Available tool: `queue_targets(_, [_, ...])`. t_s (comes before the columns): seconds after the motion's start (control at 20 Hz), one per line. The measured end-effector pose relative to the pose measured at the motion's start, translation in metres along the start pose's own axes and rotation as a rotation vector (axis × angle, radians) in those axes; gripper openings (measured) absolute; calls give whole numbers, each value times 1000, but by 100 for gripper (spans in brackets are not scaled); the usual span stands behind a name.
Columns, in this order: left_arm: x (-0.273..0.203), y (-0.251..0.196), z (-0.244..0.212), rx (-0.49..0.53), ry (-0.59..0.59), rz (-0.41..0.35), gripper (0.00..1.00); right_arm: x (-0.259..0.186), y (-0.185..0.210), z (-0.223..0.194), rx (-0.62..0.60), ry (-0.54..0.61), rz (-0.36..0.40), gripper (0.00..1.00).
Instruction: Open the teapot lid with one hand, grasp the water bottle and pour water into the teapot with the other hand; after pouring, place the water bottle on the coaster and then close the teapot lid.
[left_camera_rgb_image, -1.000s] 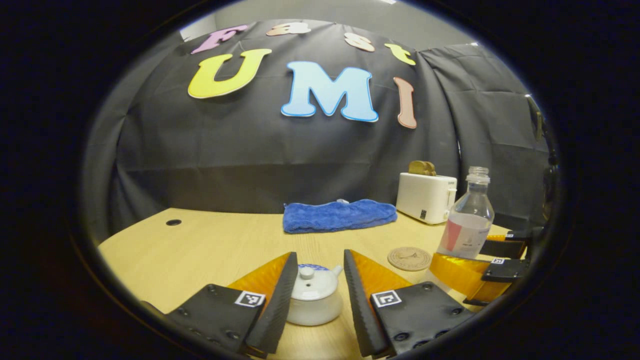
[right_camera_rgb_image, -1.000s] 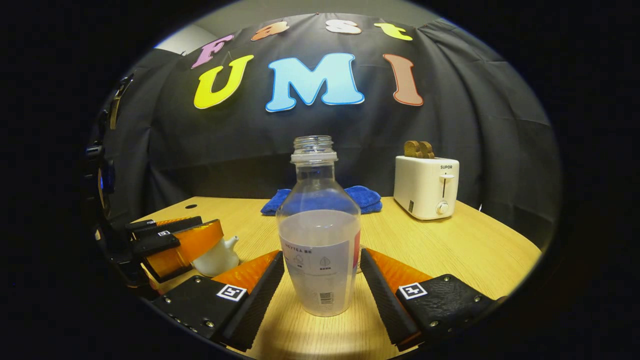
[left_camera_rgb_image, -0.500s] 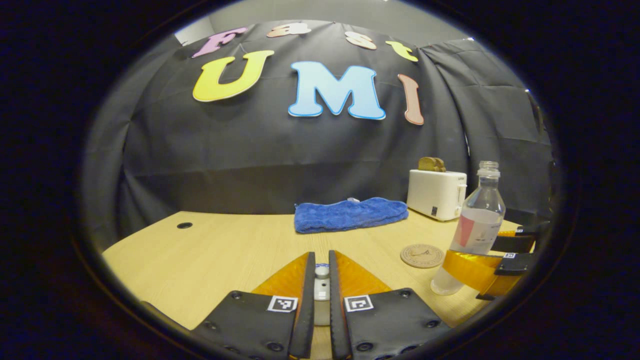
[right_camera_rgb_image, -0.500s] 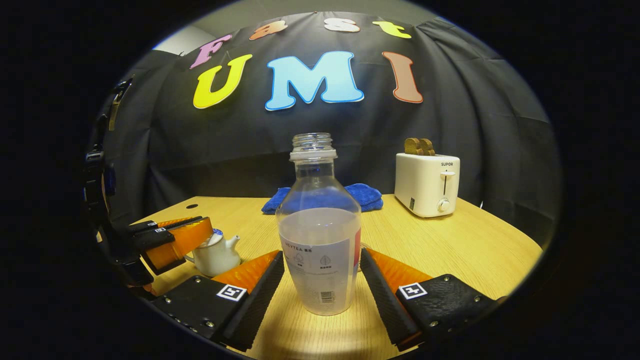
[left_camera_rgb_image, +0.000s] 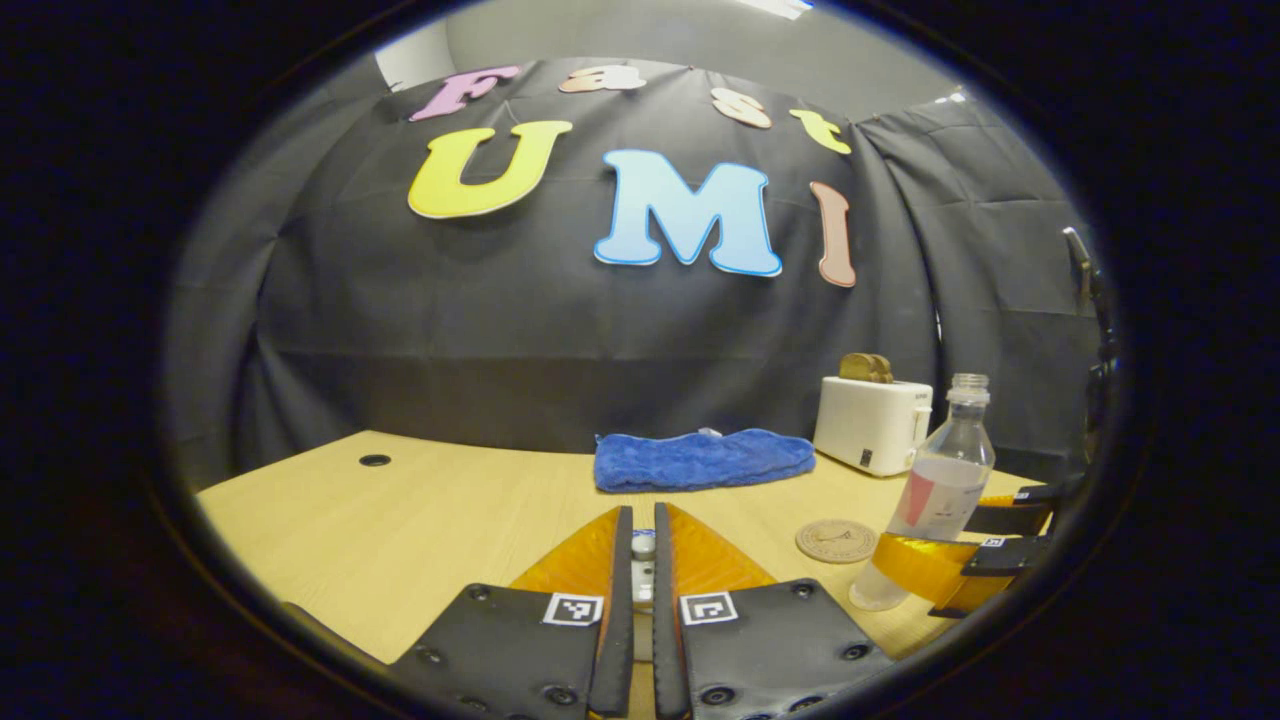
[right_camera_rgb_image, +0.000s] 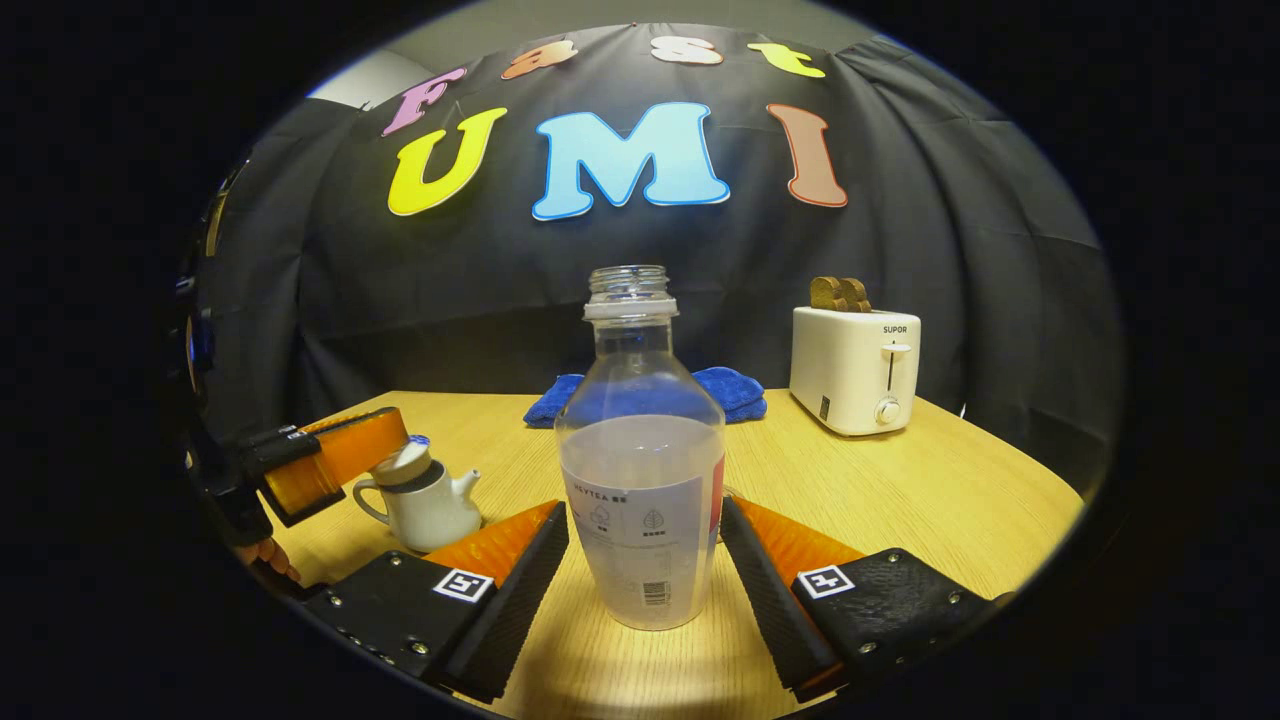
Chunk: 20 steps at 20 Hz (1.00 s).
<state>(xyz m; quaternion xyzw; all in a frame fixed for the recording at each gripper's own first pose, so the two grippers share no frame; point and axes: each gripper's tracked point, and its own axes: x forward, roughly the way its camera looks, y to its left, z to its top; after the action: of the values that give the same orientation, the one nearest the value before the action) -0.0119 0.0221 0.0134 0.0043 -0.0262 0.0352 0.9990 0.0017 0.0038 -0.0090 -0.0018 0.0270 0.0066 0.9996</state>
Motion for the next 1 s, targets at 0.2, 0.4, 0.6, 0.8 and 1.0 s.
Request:
queue_targets(0.2, [-3, 2, 13, 3, -37, 0, 14, 0, 1, 0, -1, 4, 4, 95])
queue_targets(0.4, [-5, 4, 21, 43, -46, -17, 14, 1, 4, -1, -14, 10, 11, 95])
queue_targets(0.6, [-2, 15, 31, 35, -63, -36, 15, 1, 5, -2, -46, 17, 0, 83])
queue_targets(0.8, [-3, 45, 29, 53, -47, -21, 14, 1, 9, -1, -121, 26, -14, 77])
queue_targets(1.0, [-4, 73, 22, -2, -34, -14, 15, 9, 13, 7, -368, 42, -63, 77])
